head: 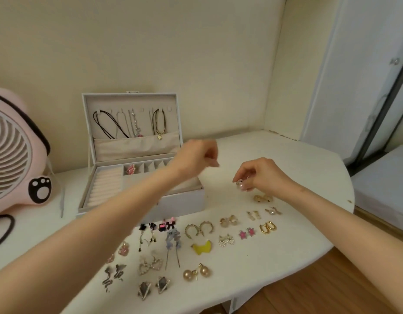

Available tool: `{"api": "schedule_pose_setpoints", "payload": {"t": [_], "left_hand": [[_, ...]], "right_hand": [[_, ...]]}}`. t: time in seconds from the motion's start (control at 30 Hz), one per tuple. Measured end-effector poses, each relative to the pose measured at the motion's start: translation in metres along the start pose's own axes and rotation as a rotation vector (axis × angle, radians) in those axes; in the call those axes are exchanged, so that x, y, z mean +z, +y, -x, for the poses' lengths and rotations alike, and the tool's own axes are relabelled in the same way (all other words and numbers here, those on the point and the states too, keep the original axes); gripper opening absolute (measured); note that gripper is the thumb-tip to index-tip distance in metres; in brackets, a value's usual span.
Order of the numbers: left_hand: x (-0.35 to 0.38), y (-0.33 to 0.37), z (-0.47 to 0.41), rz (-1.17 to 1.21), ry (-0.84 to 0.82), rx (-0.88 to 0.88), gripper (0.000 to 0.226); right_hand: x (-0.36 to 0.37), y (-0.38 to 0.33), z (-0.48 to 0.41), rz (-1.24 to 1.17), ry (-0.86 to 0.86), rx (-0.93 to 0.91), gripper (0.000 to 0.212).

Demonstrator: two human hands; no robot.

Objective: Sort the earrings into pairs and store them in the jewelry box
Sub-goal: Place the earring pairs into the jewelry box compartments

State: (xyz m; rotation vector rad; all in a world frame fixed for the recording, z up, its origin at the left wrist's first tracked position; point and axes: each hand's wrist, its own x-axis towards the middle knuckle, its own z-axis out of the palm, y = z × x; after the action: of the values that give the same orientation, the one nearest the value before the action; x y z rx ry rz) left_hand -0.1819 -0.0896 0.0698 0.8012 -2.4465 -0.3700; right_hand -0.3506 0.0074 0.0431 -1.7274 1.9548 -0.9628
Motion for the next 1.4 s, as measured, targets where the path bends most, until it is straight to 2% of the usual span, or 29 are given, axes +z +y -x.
{"api": "schedule_pose_setpoints", "payload": {"t": [0.13, 0.33, 0.4, 0.5, 0.67, 0.8, 1.07, 1.4], "left_hand": [[-0.037, -0.048, -0.009, -0.021, -0.002, -0.100, 0.013], [-0.049, -0.099, -0.021, -0.226, -0.222, -0.138, 0.015], [-0.044, -0.110, -0.024, -0.262, -0.269, -0.139, 0.023], [-0.039, -0.121, -0.028, -0.239, -0.288, -0.121, 0.036], [-0.035, -0.122, -0.031, -0.173, -0.318, -0.081, 0.038], [-0.037, -0.128, -0.031, -0.143, -0.339, -0.080, 0.040], [-0.029, -0.125, -0.029, -0.267, -0.217, -0.023, 0.018], [-0.026, -0.129, -0.025, -0.327, -0.121, -0.039, 0.009]], "right_hand": [[0.006, -0.013, -0.007, -0.102, 0.006, -0.036, 0.017], [0.016, -0.023, -0.019, -0.148, 0.024, -0.056, 0.013], [0.018, -0.023, -0.022, -0.158, 0.033, -0.052, 0.014], [0.021, -0.023, -0.027, -0.158, 0.043, -0.044, 0.015], [0.026, -0.022, -0.031, -0.177, 0.049, -0.036, 0.019], [0.030, -0.024, -0.031, -0.201, 0.053, -0.047, 0.015], [0.034, -0.033, -0.036, -0.253, 0.066, -0.064, 0.016], [0.049, -0.054, -0.053, -0.254, 0.046, -0.062, 0.013]]}}
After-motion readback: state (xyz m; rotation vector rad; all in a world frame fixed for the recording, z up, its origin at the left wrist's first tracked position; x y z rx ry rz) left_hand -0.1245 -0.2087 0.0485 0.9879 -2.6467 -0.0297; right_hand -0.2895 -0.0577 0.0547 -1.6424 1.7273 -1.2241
